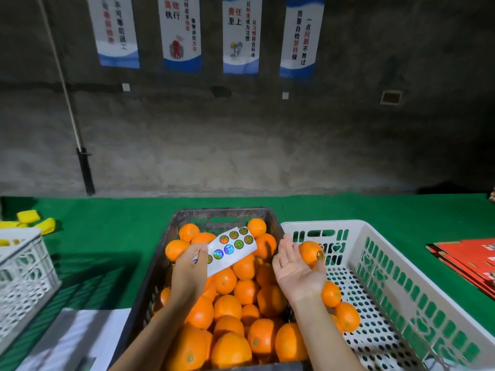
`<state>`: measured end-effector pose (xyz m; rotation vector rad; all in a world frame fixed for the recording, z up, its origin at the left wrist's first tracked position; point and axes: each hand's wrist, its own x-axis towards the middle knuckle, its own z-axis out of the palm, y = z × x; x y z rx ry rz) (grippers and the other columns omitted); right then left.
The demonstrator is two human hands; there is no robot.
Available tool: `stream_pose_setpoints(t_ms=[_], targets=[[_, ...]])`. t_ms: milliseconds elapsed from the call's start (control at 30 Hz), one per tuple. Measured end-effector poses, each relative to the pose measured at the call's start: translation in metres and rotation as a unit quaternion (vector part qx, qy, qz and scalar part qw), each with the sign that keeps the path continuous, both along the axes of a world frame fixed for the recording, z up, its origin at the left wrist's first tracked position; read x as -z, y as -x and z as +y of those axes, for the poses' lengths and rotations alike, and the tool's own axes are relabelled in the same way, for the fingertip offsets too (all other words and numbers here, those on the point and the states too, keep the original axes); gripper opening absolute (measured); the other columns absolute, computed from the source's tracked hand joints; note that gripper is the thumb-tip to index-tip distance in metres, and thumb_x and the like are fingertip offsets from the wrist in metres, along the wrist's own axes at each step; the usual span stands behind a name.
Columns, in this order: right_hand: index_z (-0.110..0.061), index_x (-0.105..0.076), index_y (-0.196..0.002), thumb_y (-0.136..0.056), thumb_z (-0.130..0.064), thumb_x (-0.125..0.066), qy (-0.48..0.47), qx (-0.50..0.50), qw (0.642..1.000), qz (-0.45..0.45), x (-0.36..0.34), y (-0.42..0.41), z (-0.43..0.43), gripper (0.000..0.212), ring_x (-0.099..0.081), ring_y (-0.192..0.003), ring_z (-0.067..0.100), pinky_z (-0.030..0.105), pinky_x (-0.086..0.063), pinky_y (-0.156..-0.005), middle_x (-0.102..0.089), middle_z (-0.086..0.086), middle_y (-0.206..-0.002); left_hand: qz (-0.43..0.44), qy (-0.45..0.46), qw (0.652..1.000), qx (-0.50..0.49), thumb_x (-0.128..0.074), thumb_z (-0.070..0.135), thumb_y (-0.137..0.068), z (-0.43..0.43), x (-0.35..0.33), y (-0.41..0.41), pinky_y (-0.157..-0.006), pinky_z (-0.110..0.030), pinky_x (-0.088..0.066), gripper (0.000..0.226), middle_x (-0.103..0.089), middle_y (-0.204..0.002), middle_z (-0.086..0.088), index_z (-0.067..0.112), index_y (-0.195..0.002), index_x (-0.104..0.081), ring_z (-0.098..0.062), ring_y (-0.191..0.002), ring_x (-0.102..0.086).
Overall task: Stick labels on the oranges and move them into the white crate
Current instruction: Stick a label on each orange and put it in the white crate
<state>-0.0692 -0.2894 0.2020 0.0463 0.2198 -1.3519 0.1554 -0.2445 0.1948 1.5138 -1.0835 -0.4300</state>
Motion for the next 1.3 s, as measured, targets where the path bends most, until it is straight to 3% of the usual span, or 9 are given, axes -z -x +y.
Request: stream_pose_setpoints(t_ms=[167, 233, 333, 500, 600, 733, 833, 1033, 1300], targets=[[-0.014, -0.056, -0.123, -0.101, -0.061, -0.031, -0.037, -0.013, 0.959, 0.282, -0.004, -0.016, 0.008, 0.058, -0.065, -0.098, 0.033, 0.042, -0.048, -0.078, -0.068, 0.015, -0.116, -0.016, -0.002, 1.0, 0.023, -0.058, 0.032, -0.098, 0.003, -0.001, -0.001, -0.054, -0.012, -0.049, 0.012, -0.066, -0.091, 0.019, 0.032, -0.109, -0.064, 0.003, -0.08, -0.066], [-0.017, -0.059, -0.109, -0.103, -0.051, -0.041, -0.026, 0.037, 0.852, 0.522, -0.002, -0.028, 0.017, 0.039, -0.064, -0.086, 0.025, 0.037, -0.047, -0.072, -0.068, 0.007, -0.098, -0.011, -0.016, 0.999, 0.036, -0.062, 0.035, -0.096, 0.005, -0.002, -0.001, -0.056, -0.02, -0.052, 0.014, -0.069, -0.092, 0.012, 0.034, -0.11, -0.064, -0.006, -0.08, -0.068], [-0.022, -0.054, -0.121, -0.1, -0.038, -0.053, 0.094, 0.13, 0.66, 0.734, 0.009, -0.037, 0.022, 0.026, -0.059, -0.103, 0.016, 0.038, -0.049, -0.083, -0.059, 0.0, -0.119, -0.056, -0.008, 0.997, 0.059, -0.065, 0.034, -0.094, 0.007, -0.003, 0.0, -0.059, -0.014, -0.047, 0.008, -0.068, -0.092, 0.016, 0.034, -0.102, -0.068, 0.0, -0.083, -0.064], [-0.025, -0.034, -0.148, -0.093, -0.033, -0.064, 0.238, 0.061, 0.564, 0.788, 0.019, -0.047, 0.026, 0.063, -0.045, -0.122, 0.009, 0.014, -0.043, -0.093, -0.032, -0.009, -0.141, -0.057, -0.002, 0.992, 0.111, -0.066, 0.029, -0.094, 0.009, -0.005, 0.005, -0.066, -0.024, -0.055, 0.012, -0.07, -0.09, 0.014, 0.04, -0.09, -0.067, -0.004, -0.084, -0.066], [-0.028, -0.033, -0.149, -0.092, -0.028, -0.068, 0.257, 0.037, 0.591, 0.764, 0.02, -0.05, 0.026, 0.066, -0.049, -0.119, 0.005, 0.01, -0.048, -0.086, -0.037, -0.01, -0.139, -0.02, 0.008, 0.994, 0.104, -0.062, 0.023, -0.097, 0.008, -0.006, 0.005, -0.061, -0.023, -0.056, 0.013, -0.071, -0.09, 0.008, 0.034, -0.092, -0.068, -0.008, -0.082, -0.068], [-0.027, -0.043, -0.141, -0.093, -0.015, -0.07, 0.205, 0.022, 0.704, 0.679, 0.013, -0.044, 0.024, 0.056, -0.061, -0.102, -0.003, 0.015, -0.054, -0.078, -0.055, -0.019, -0.121, 0.012, -0.003, 0.996, 0.091, -0.062, 0.023, -0.096, 0.009, -0.006, 0.005, -0.061, -0.034, -0.061, 0.011, -0.072, -0.084, 0.006, 0.032, -0.092, -0.068, -0.008, -0.076, -0.071], [-0.013, -0.064, -0.118, -0.09, -0.008, -0.072, 0.184, 0.01, 0.759, 0.625, 0.01, -0.039, 0.022, 0.029, -0.074, -0.092, 0.014, 0.024, -0.059, -0.073, -0.075, 0.005, -0.109, -0.076, -0.002, 0.996, 0.048, -0.064, 0.029, -0.094, 0.008, -0.004, 0.002, -0.068, -0.036, -0.058, 0.008, -0.069, -0.089, 0.012, 0.034, -0.089, -0.067, -0.009, -0.083, -0.066], [-0.01, -0.073, -0.109, -0.096, -0.016, -0.066, 0.195, -0.016, 0.778, 0.597, 0.01, -0.036, 0.027, 0.016, -0.075, -0.092, 0.017, 0.026, -0.06, -0.074, -0.078, 0.003, -0.1, -0.285, 0.079, 0.955, -0.026, -0.059, 0.041, -0.088, 0.007, -0.003, -0.003, -0.089, -0.031, -0.028, 0.017, -0.06, -0.103, 0.016, 0.03, -0.093, -0.07, -0.011, -0.102, -0.05], [-0.006, -0.068, -0.117, -0.097, -0.02, -0.065, 0.242, -0.055, 0.771, 0.586, 0.01, -0.04, 0.027, 0.025, -0.074, -0.098, 0.026, 0.042, -0.06, -0.087, -0.077, 0.009, -0.106, -0.368, 0.05, 0.926, 0.06, -0.059, 0.064, -0.08, 0.009, -0.003, 0.0, -0.092, -0.034, -0.032, 0.04, -0.06, -0.111, 0.024, 0.04, -0.111, -0.067, -0.004, -0.108, -0.046]])
